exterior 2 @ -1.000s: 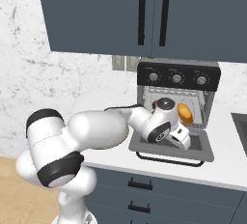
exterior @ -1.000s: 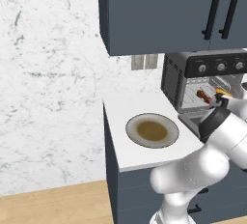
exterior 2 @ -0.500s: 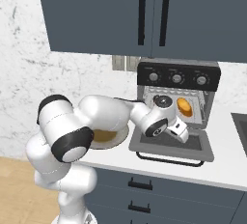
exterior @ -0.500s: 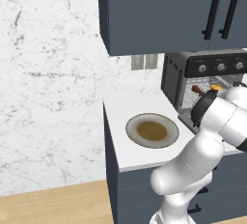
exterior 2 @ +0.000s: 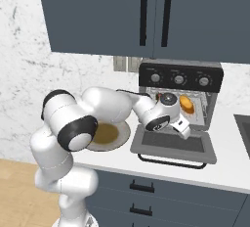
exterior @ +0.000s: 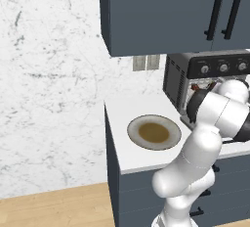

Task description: Pick up the kebab skewer and baguette bread, and place them inside the toaster oven. Close the toaster oven door and start by setting the timer.

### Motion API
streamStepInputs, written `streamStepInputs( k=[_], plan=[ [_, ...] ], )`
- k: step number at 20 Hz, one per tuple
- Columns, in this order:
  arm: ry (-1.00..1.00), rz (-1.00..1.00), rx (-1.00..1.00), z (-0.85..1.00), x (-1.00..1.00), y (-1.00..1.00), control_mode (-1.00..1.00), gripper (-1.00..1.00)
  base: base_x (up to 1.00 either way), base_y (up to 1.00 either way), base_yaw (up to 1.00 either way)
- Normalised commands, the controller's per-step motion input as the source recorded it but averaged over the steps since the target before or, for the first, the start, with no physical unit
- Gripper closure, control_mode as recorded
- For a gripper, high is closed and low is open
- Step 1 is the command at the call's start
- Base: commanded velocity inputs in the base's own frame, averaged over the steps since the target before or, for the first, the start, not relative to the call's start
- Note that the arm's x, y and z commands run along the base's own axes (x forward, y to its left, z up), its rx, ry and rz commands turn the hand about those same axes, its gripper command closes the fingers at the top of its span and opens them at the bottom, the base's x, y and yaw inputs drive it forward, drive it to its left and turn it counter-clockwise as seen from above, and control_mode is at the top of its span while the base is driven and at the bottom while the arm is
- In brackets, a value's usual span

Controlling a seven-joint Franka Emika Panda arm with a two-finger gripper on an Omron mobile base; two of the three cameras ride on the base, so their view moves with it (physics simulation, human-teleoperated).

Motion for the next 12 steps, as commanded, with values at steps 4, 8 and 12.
streamStepInputs(
  k=[4, 8, 12],
  plan=[
    [-0.06, -0.09, 0.03, 0.00, 0.49, 0.10, -1.00, -1.00, 0.00, 0.00, 0.00],
    [-0.13, -0.07, 0.00, 0.00, 0.35, 0.06, -1.00, -1.00, 0.00, 0.00, 0.00],
    [-0.07, -0.07, 0.00, 0.00, 0.67, 0.00, -1.00, -1.00, 0.00, 0.00, 0.00]
  ],
)
